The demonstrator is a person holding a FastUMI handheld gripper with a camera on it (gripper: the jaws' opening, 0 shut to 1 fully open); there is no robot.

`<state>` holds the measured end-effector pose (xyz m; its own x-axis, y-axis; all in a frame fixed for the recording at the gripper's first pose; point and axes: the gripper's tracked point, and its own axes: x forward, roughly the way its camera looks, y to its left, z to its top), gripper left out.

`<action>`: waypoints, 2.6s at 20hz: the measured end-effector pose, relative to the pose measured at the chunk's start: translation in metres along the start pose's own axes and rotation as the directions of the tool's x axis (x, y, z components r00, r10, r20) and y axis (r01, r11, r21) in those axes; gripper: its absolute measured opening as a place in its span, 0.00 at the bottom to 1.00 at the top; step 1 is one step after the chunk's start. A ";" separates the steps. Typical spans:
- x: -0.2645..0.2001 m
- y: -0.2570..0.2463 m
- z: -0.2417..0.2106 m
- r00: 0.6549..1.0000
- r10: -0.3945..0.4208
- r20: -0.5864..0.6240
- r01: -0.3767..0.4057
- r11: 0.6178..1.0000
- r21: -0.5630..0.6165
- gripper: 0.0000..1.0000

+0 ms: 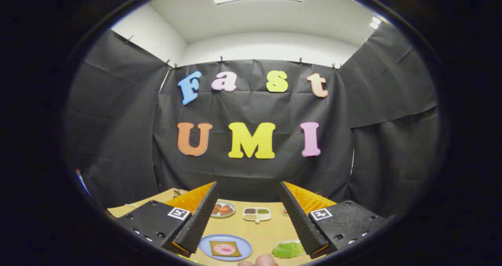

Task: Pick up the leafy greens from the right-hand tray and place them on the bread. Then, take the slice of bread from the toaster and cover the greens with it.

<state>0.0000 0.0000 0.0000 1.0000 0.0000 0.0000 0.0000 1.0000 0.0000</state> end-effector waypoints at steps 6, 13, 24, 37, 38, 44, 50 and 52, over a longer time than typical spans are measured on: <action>-0.001 0.002 0.002 1.000 -0.005 0.000 0.005 1.000 0.006 0.95; -0.003 0.005 0.003 1.000 0.005 0.000 -0.005 1.000 0.005 0.95; -0.012 -0.002 -0.002 0.999 0.026 -0.022 -0.026 1.000 0.017 0.95; -0.015 -0.134 -0.065 0.986 -0.052 -0.161 0.049 0.999 -0.022 0.95; -0.014 -0.143 -0.077 0.981 -0.047 -0.187 0.043 0.999 -0.030 0.95; 0.011 -0.164 -0.166 0.934 0.007 -0.357 -0.008 1.000 -0.002 0.95; 0.040 -0.173 -0.278 0.808 0.021 -0.589 0.001 0.999 0.036 0.96; 0.049 -0.175 -0.309 0.767 0.028 -0.641 0.003 0.999 0.047 0.95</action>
<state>0.0494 -0.1750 -0.3089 0.7669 0.0281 -0.6411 0.0028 0.9989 0.0472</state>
